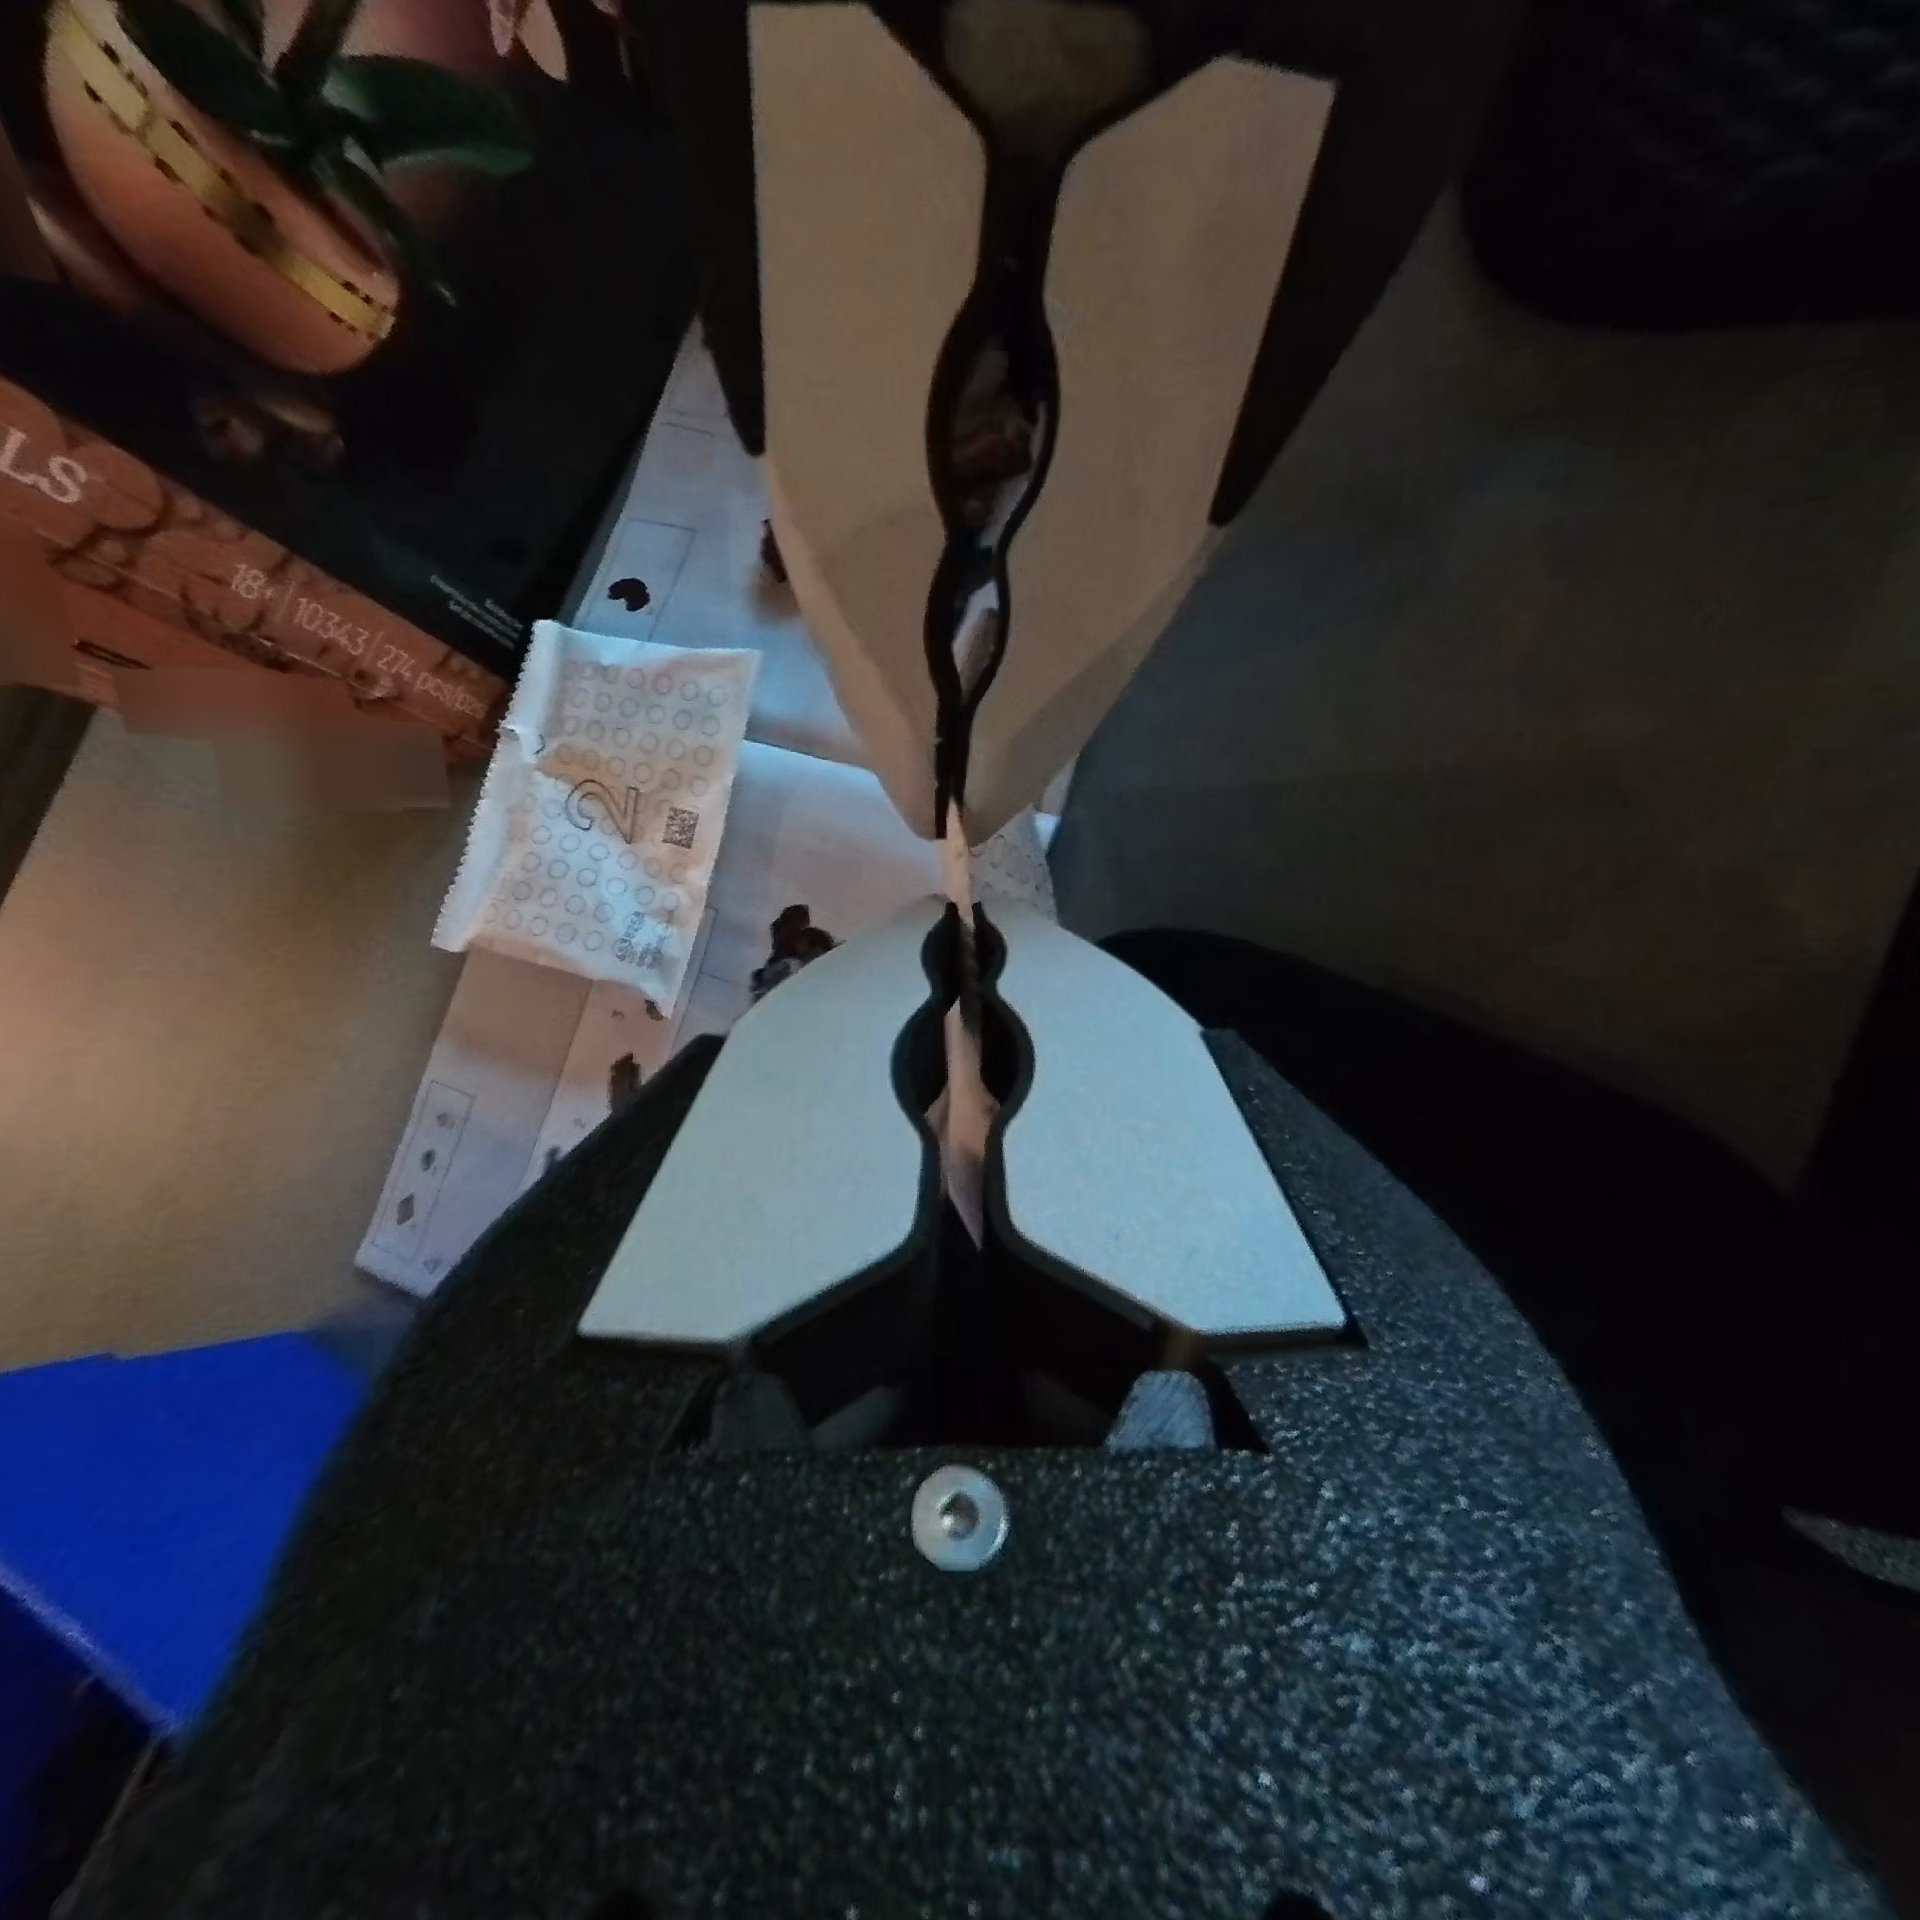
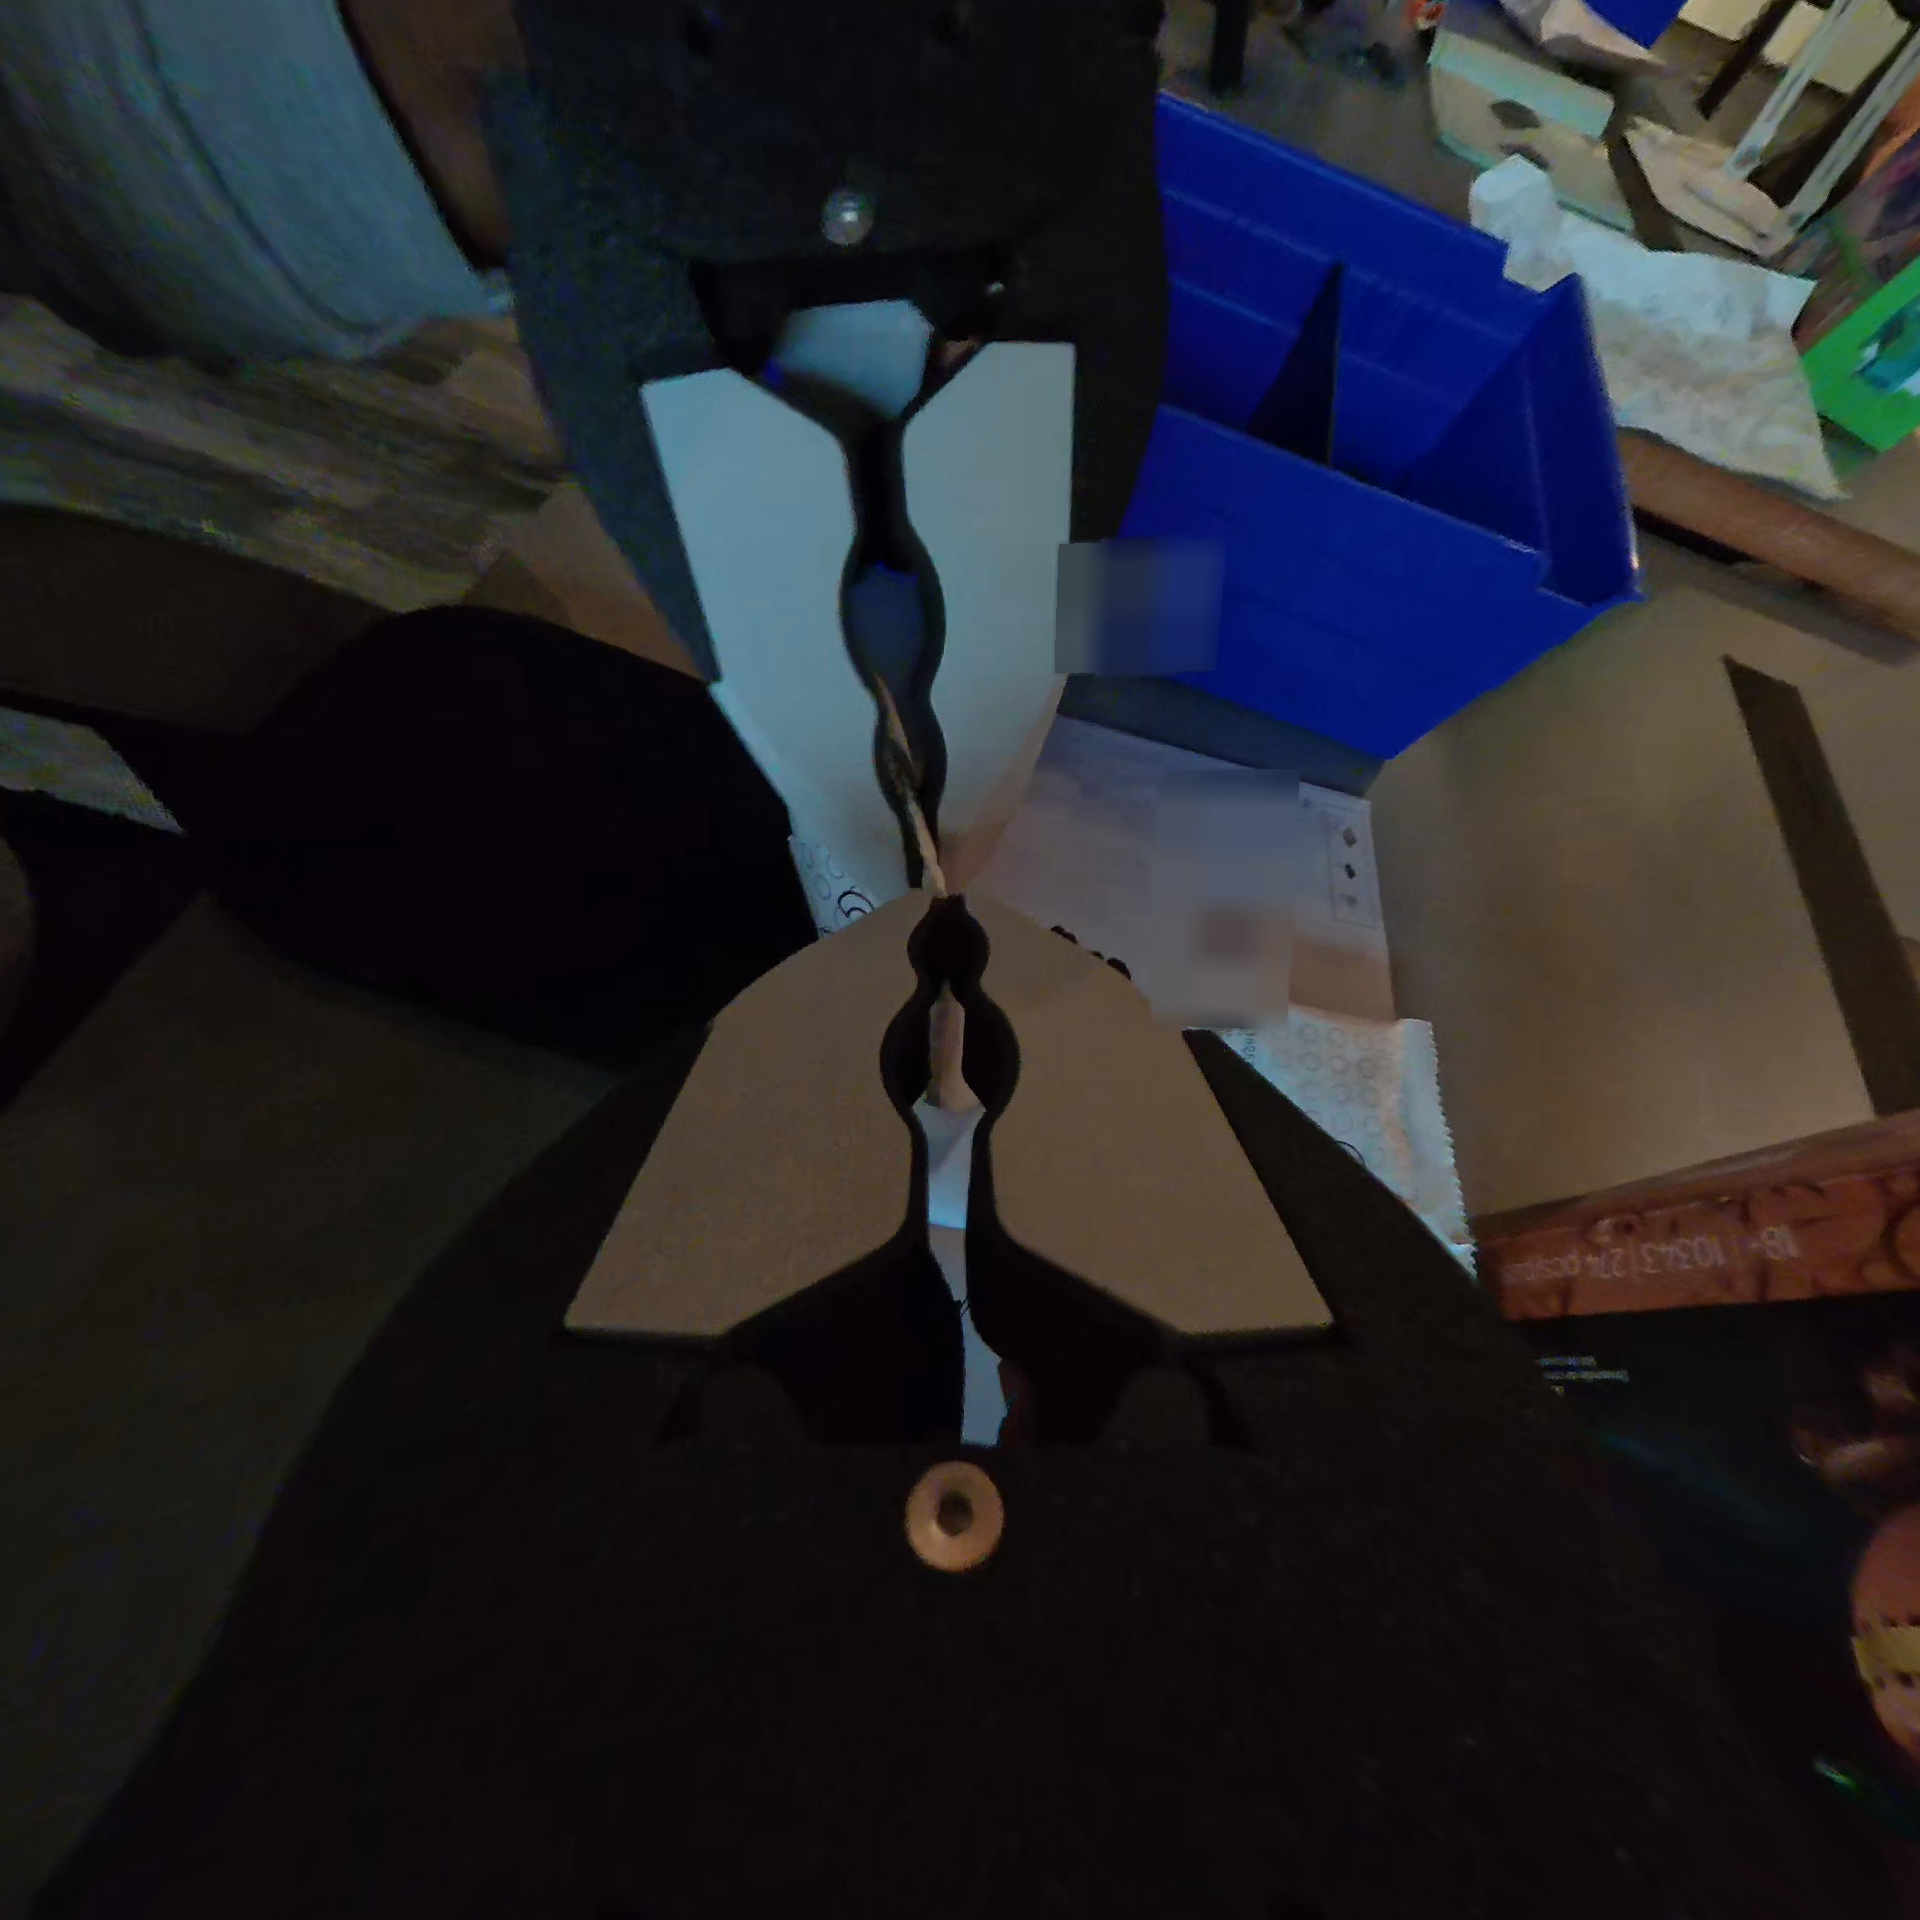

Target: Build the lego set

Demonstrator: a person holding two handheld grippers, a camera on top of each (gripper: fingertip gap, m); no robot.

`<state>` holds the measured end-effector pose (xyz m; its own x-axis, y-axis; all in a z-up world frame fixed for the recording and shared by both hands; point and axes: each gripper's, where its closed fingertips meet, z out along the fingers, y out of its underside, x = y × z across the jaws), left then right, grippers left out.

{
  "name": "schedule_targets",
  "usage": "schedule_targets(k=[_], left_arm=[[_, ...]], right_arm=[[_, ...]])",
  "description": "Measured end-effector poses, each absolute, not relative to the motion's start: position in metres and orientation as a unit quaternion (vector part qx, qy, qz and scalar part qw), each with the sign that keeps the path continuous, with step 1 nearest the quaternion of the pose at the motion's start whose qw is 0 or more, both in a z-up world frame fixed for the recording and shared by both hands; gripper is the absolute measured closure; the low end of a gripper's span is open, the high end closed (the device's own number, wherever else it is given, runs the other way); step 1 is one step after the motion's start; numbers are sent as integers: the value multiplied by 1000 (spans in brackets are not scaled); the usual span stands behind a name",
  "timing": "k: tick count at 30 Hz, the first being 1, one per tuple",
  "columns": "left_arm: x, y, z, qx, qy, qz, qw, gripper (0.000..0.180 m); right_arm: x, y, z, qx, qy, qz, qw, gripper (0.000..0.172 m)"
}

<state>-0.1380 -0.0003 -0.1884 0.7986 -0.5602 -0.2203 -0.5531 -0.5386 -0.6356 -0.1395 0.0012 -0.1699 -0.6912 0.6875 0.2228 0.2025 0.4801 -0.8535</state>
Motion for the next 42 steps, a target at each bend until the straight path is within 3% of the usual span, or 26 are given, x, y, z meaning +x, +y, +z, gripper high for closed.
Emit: schedule_targets(k=[4, 20, 22, 24, 25, 27, 31, 42], left_arm=[[-148, 7, -185, -868, 332, 44, 366, 180], [-155, 6, -191, -878, 312, 8, 363, 180], [-156, 1, -187, -883, 291, -20, 368, 171], [-170, -5, -179, -887, 246, -28, 390, 137], [-175, -8, -173, -884, 220, -38, 411, 133], [-180, -16, -161, -874, 194, -67, 440, 138], [-190, -22, -153, -876, 183, -40, 445, 128], [-174, -8, -140, -860, 198, -46, 468, 126]], right_arm=[[-146, 5, -168, -293, -802, 444, 272, 172], [-154, 3, -172, -295, -802, 445, 267, 172], [-153, 6, -167, -306, -786, 471, 257, 172], [-151, 13, -155, -325, -754, 516, 244, 172], [-150, 16, -148, -334, -737, 540, 234, 172], [-149, 24, -138, -344, -717, 563, 223, 172], [-148, 29, -126, -350, -696, 590, 210, 172], [-146, 25, -131, -347, -721, 558, 219, 172]])
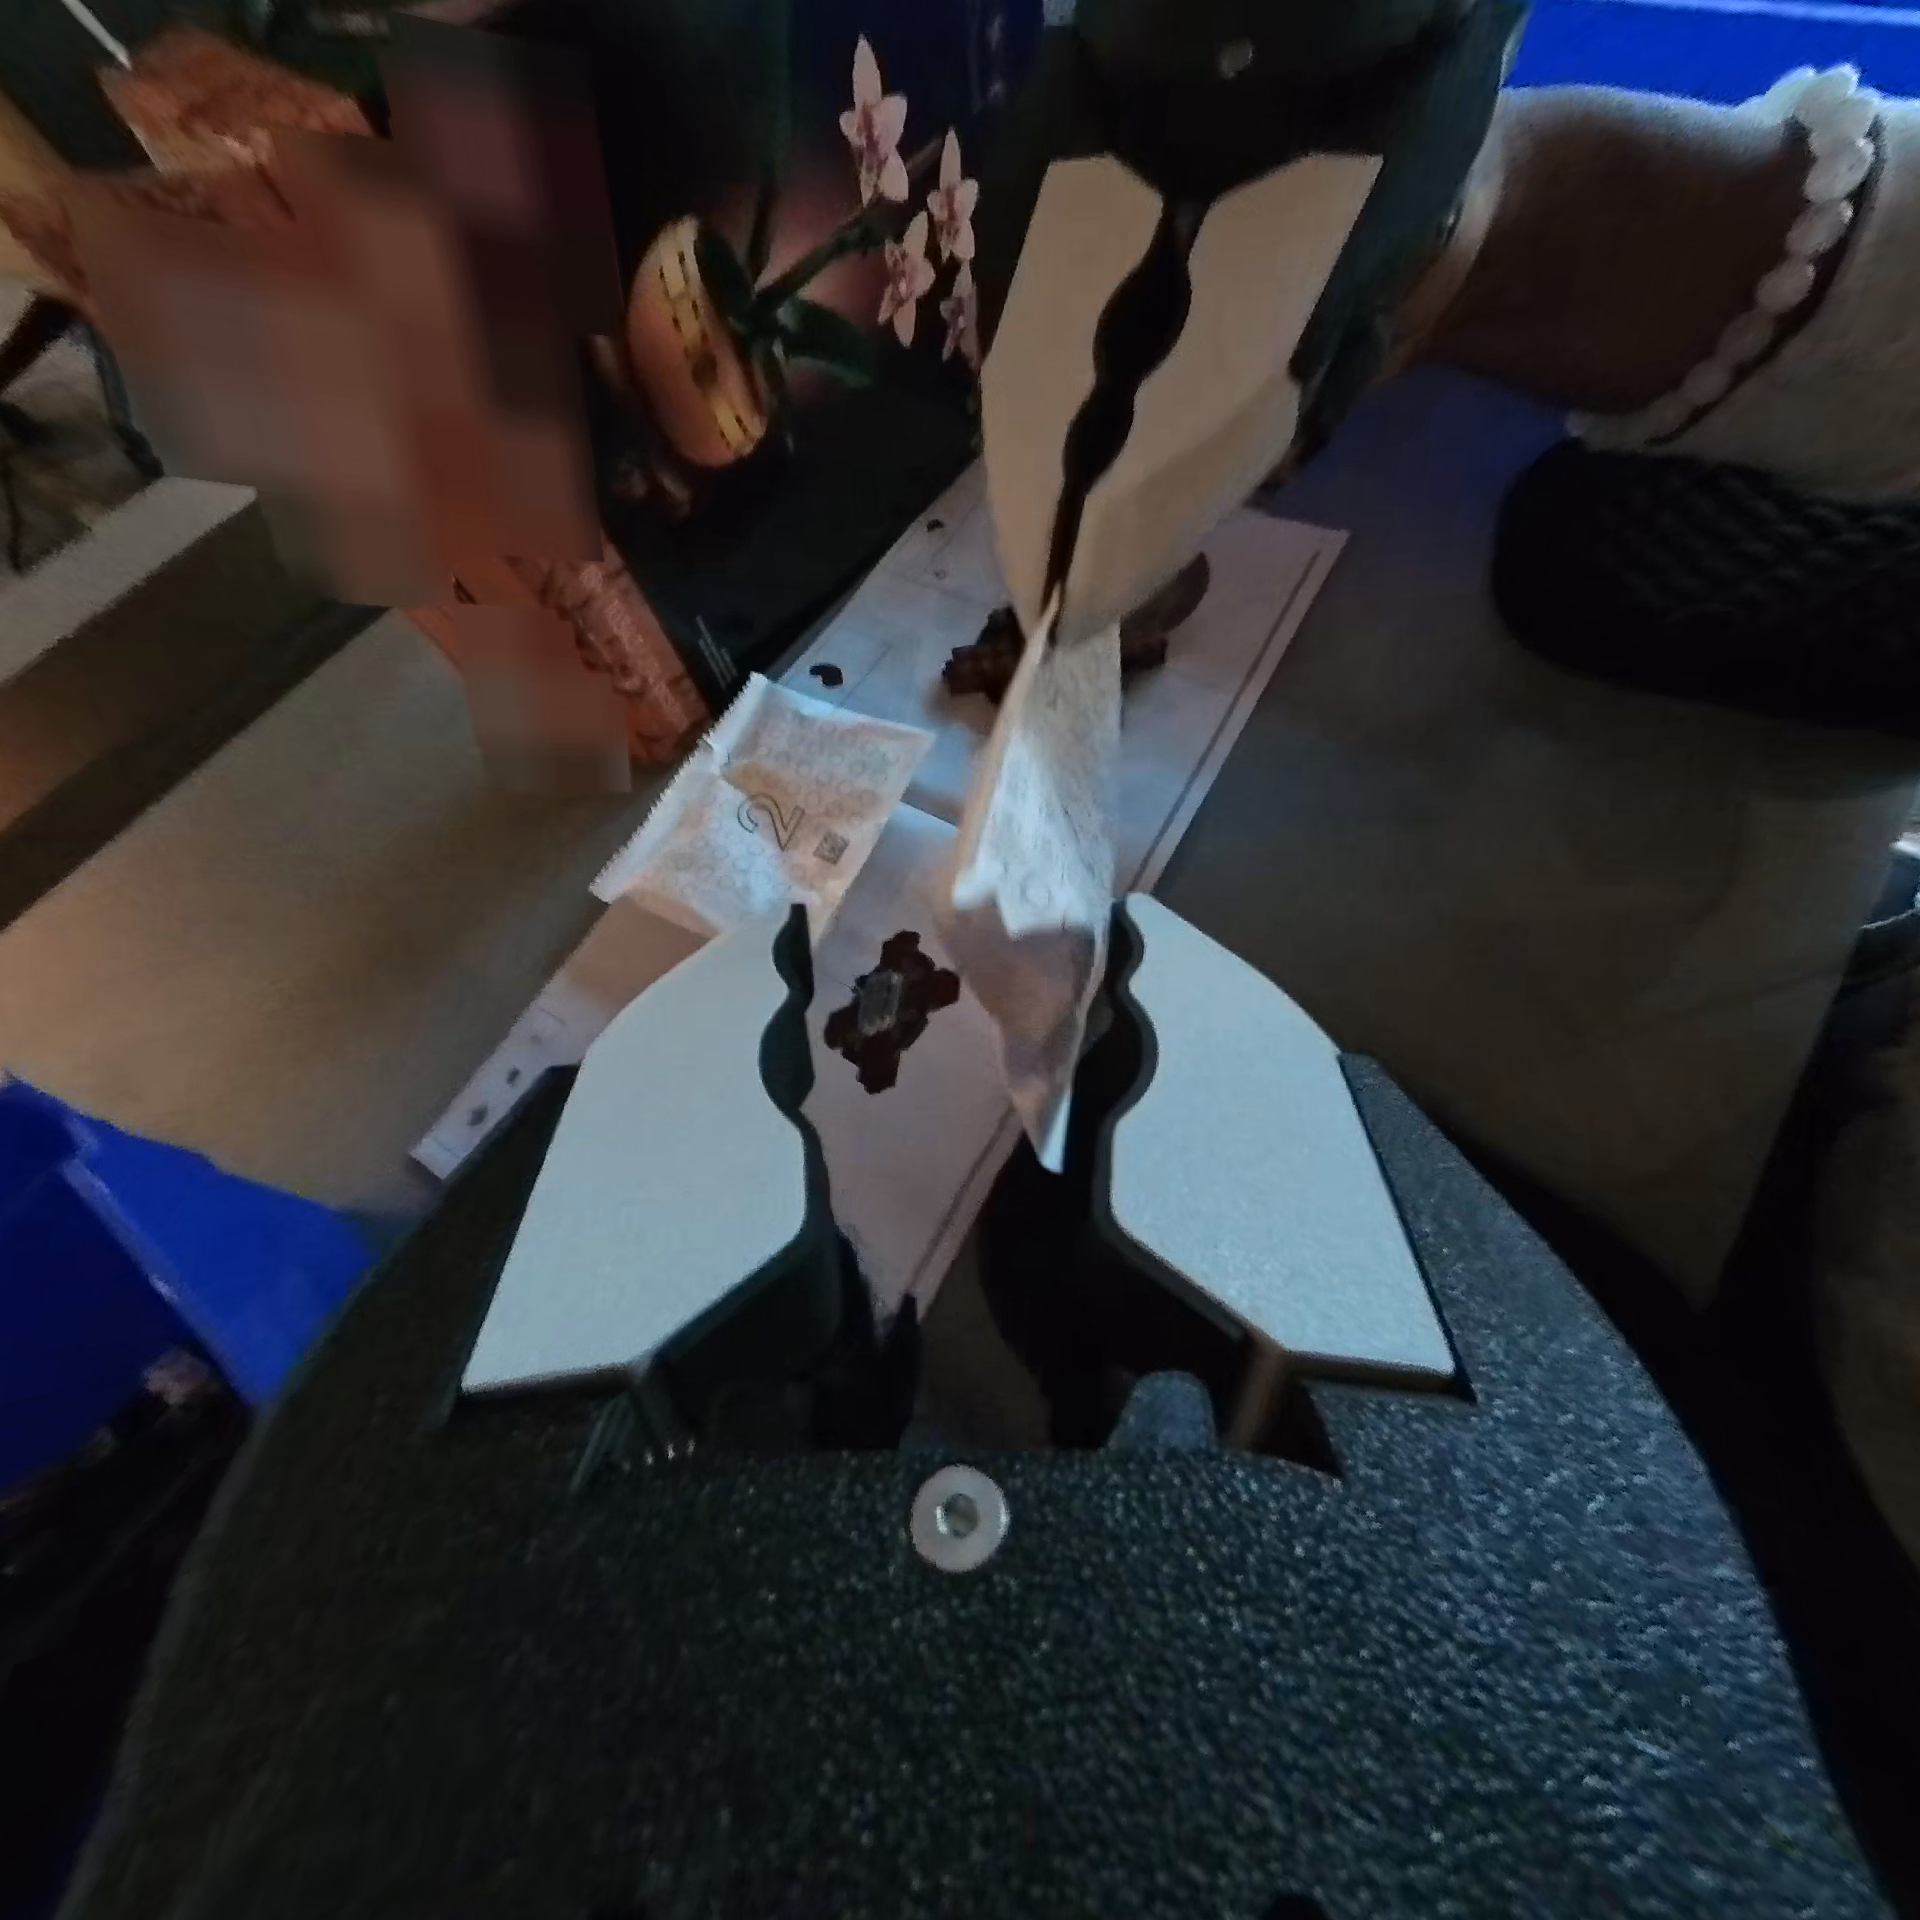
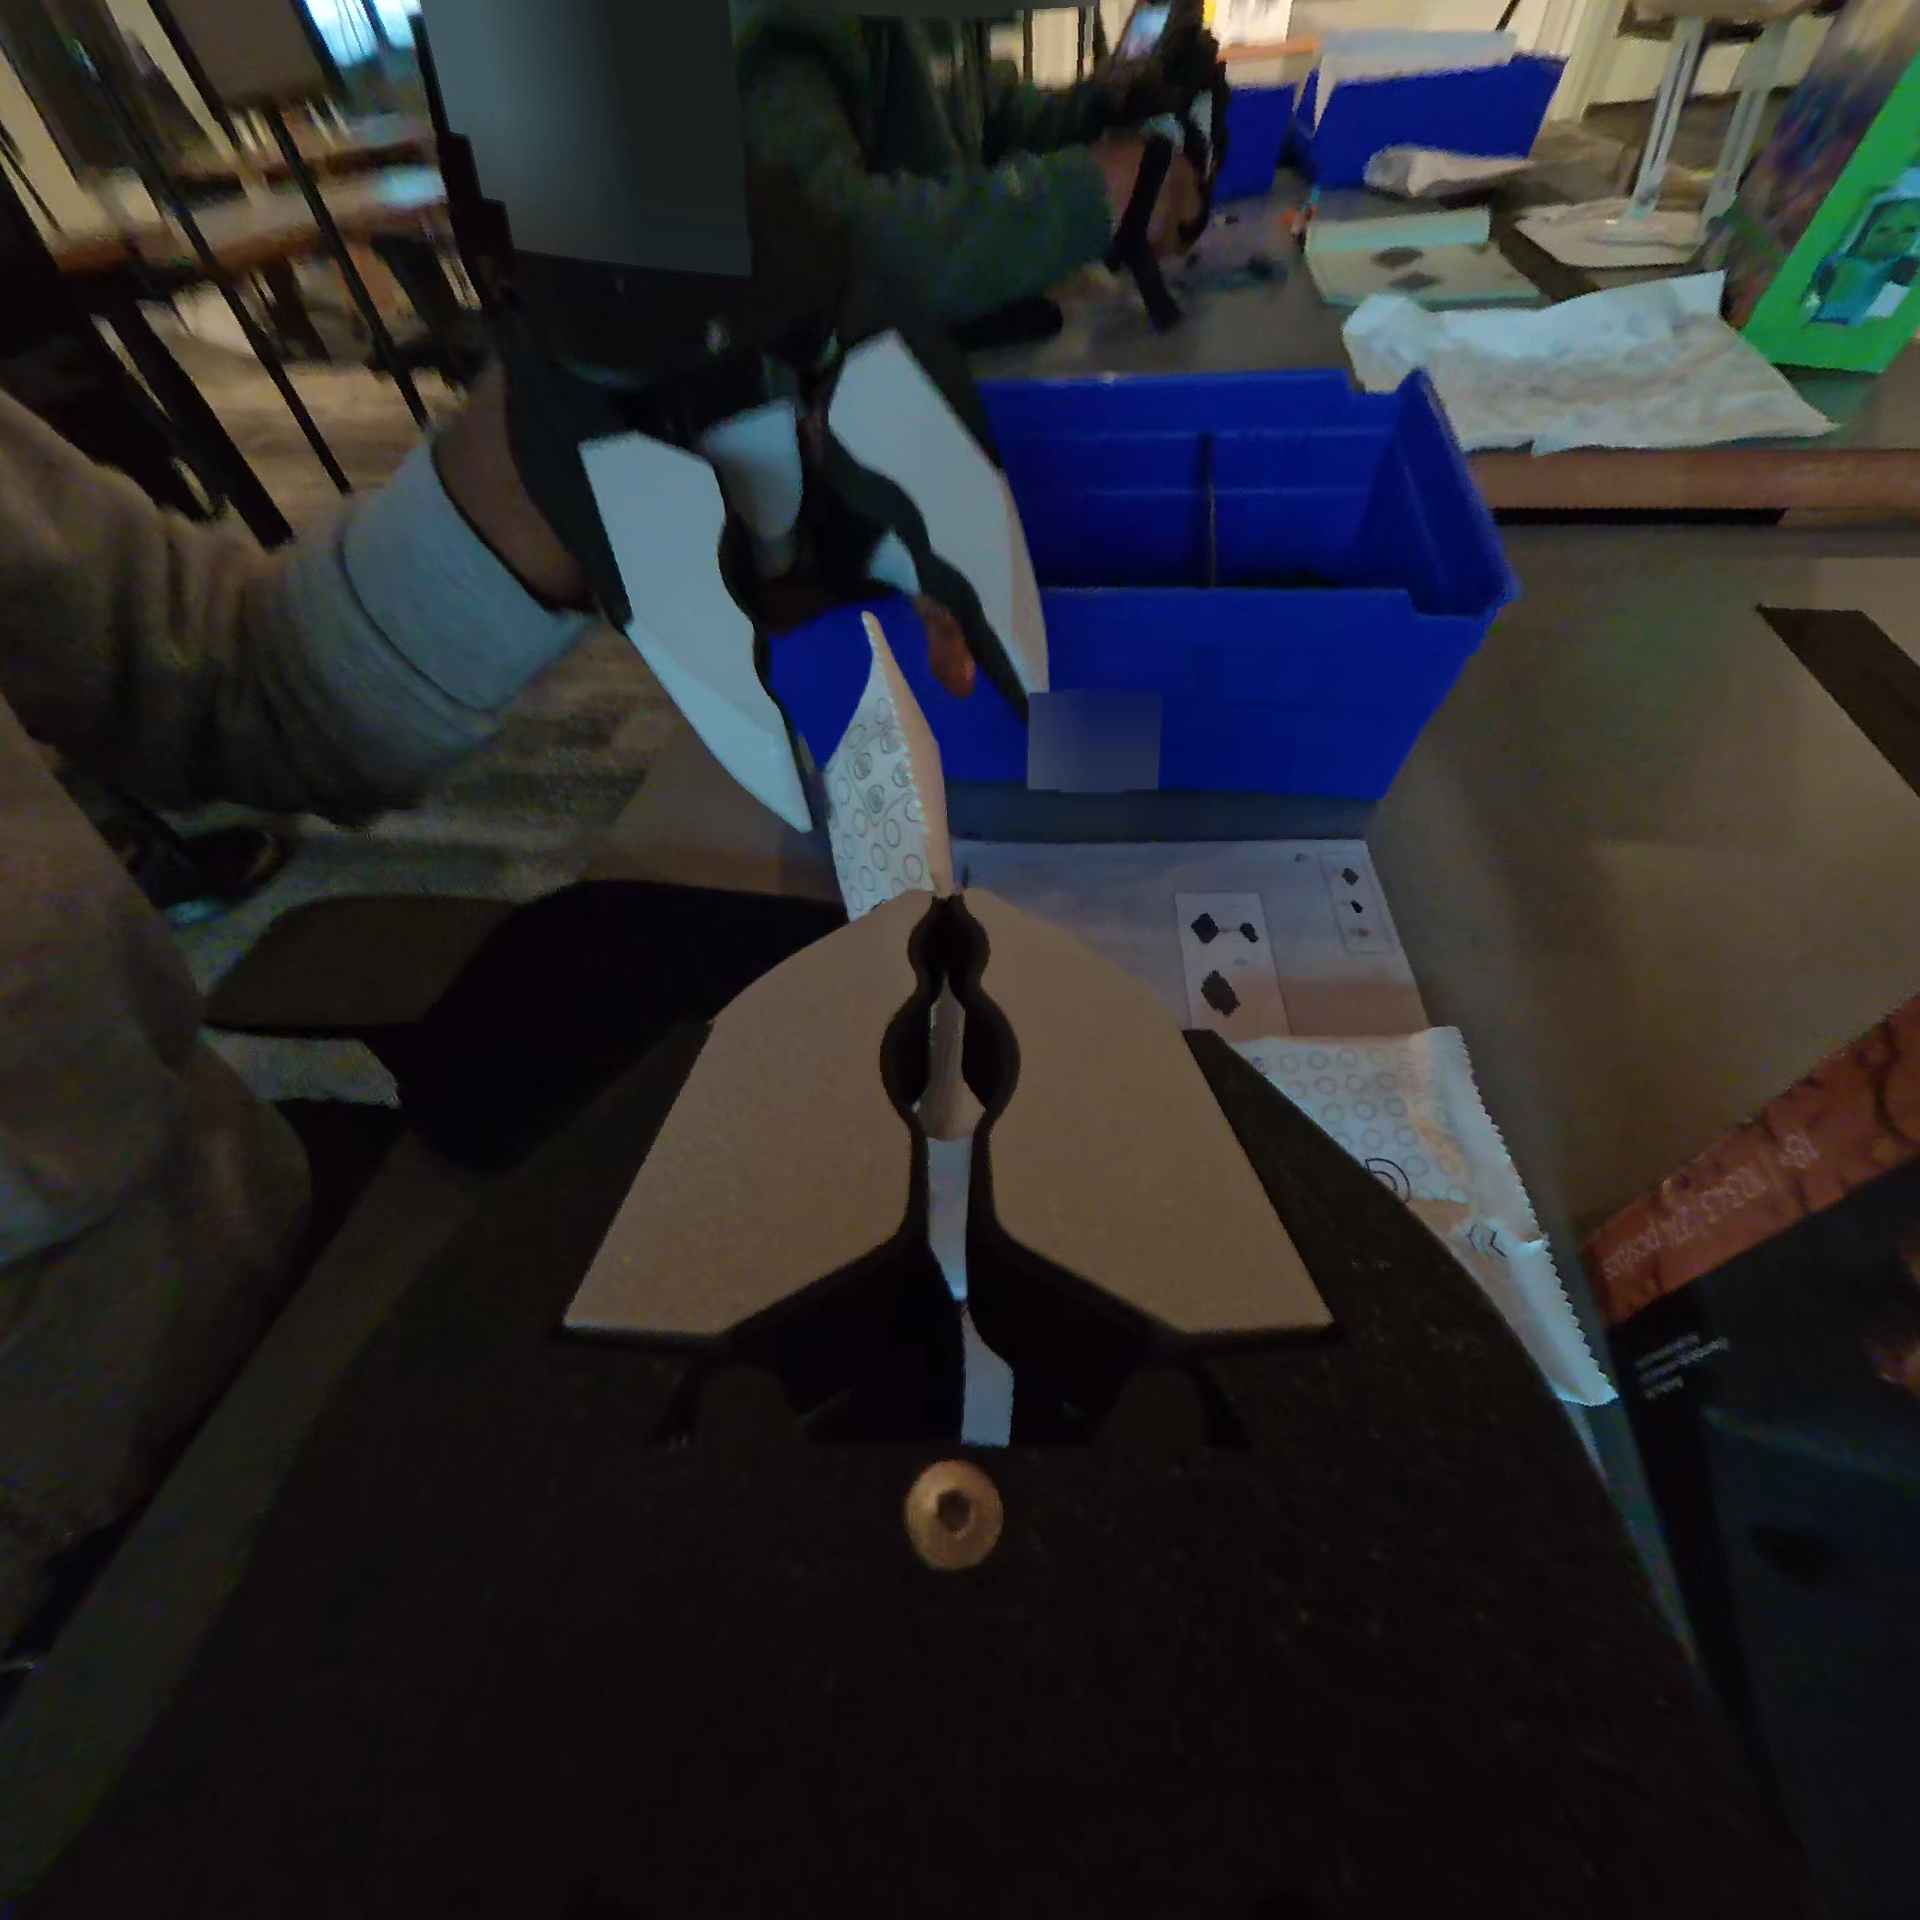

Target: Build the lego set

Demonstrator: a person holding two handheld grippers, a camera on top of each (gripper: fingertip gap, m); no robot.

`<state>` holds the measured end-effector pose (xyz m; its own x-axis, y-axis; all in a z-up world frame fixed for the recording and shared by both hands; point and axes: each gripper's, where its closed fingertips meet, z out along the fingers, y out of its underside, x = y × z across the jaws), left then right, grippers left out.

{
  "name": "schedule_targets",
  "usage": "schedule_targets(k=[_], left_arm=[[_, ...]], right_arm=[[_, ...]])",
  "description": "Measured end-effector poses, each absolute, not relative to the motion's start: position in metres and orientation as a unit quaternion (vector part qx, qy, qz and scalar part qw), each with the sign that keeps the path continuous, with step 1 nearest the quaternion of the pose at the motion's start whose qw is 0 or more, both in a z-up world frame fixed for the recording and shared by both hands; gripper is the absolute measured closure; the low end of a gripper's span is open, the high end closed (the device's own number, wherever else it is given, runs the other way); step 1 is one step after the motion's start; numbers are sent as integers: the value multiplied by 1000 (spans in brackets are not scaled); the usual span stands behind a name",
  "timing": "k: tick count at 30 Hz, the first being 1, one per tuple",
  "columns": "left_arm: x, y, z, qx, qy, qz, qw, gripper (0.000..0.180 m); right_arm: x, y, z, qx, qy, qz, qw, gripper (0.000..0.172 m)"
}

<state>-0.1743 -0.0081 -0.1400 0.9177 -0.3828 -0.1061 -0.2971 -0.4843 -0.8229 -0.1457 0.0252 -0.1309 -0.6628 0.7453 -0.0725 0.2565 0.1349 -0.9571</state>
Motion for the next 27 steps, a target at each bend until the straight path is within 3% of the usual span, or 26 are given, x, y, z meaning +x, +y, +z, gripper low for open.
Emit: schedule_targets(k=[6, 10, 27], left_arm=[[-158, 6, -148, -868, 267, -19, 419, 140], [-148, 12, -161, -870, 297, -32, 392, 178], [-170, 23, -199, -862, 265, 111, 417, 180]], right_arm=[[-151, 9, -145, -324, -782, 488, 213, 172], [-155, 7, -147, -321, -796, 469, 208, 172], [-170, 16, -188, -523, -665, 521, 111, 172]])
